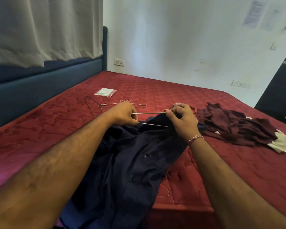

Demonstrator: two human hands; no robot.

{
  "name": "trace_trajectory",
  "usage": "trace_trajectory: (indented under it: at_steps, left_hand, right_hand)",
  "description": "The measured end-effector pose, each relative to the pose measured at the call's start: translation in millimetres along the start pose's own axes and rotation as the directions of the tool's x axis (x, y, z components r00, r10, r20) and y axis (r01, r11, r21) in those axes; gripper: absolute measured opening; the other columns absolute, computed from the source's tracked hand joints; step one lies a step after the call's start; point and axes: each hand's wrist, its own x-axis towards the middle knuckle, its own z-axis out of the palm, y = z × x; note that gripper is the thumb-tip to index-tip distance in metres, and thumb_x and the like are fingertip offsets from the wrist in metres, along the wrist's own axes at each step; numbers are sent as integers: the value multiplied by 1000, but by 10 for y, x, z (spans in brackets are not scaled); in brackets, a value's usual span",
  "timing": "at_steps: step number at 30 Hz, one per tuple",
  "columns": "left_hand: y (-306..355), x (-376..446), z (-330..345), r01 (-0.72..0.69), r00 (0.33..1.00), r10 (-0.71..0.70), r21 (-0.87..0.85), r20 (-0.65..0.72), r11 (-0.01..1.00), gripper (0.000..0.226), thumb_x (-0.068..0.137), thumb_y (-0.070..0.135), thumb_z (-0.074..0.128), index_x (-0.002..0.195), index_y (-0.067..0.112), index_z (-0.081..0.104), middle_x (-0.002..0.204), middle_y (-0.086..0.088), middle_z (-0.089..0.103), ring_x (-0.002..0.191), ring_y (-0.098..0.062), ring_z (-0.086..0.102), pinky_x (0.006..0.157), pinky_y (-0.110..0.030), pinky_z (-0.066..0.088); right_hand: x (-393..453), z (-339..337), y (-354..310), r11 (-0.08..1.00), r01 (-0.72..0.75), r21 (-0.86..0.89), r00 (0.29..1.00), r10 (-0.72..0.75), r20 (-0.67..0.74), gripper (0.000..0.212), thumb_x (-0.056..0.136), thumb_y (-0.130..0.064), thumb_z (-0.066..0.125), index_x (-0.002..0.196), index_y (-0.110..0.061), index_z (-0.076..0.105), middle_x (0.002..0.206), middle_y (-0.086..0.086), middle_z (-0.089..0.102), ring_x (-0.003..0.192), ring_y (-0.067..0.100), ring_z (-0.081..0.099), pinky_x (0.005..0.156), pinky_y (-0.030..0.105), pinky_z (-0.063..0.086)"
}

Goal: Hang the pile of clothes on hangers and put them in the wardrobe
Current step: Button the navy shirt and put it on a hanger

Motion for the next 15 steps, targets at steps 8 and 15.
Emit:
trace_trajectory:
  at_steps: [8,15]
  left_hand:
    - [-117,-30,188,32,944,-316,-924,-97,381,67,96,68,49,114,7,72,90,-6,75,76,-17,67,59,-28,47]
    - [89,246,1150,234,871,-491,-851,-32,470,41,89,29,76,125,18,61,108,-2,68,92,-17,64,83,-33,54]
  right_hand:
    - [-75,68,7,996,65,64,956,-44,-289,28,96,-38,63,85,-16,76,107,-10,69,102,9,64,95,39,48]
    - [64,-142,-166,934,70,351,895,97,-436,17,101,-28,65,90,-23,76,89,-14,72,82,-4,66,79,20,53]
